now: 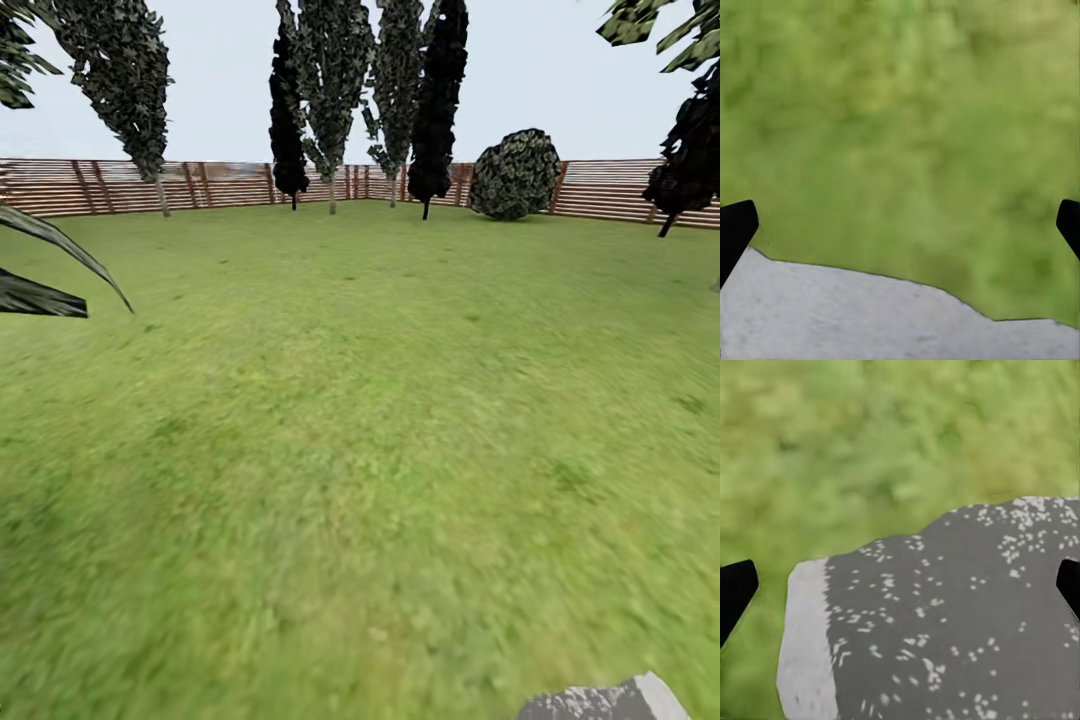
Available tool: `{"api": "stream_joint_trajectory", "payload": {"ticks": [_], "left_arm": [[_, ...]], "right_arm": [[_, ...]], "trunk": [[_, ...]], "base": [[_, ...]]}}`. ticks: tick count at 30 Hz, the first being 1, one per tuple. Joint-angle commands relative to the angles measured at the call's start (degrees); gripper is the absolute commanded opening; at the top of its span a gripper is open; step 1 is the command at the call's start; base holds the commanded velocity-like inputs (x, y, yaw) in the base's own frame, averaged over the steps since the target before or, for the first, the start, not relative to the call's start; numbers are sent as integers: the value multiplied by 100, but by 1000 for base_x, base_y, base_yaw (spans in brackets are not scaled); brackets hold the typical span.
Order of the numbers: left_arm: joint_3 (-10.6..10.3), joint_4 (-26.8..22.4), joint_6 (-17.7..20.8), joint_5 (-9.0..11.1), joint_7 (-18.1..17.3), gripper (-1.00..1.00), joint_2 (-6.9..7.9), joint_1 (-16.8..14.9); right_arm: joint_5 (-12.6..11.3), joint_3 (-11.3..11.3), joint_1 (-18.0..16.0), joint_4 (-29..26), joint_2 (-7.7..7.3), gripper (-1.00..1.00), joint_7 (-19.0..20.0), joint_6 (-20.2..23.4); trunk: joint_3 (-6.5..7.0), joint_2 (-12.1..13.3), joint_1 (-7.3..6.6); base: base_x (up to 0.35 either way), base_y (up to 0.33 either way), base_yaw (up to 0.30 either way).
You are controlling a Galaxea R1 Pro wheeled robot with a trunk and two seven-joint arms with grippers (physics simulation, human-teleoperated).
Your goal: Pick up the pesticide atomizer in the garden and spray insectifuge to fully cover both potted plants in the garden.
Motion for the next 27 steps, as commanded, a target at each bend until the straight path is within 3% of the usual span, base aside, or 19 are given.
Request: {"api": "stream_joint_trajectory", "payload": {"ticks": [1,8,27], "left_arm": [[20,7,-20,-5,-3,100,-2,-5],[20,7,-20,-5,-4,100,-2,-4],[20,7,-22,-5,-4,100,-2,-4]], "right_arm": [[-13,31,-1,2,-5,100,-35,-13],[-7,31,-1,2,-7,100,-34,-13],[-8,31,-1,2,-7,100,-31,-13]], "trunk": [[-6,-2,2],[-8,-2,2],[-8,-2,2]], "base": [[339,0,250],[339,0,176],[339,0,6]]}}
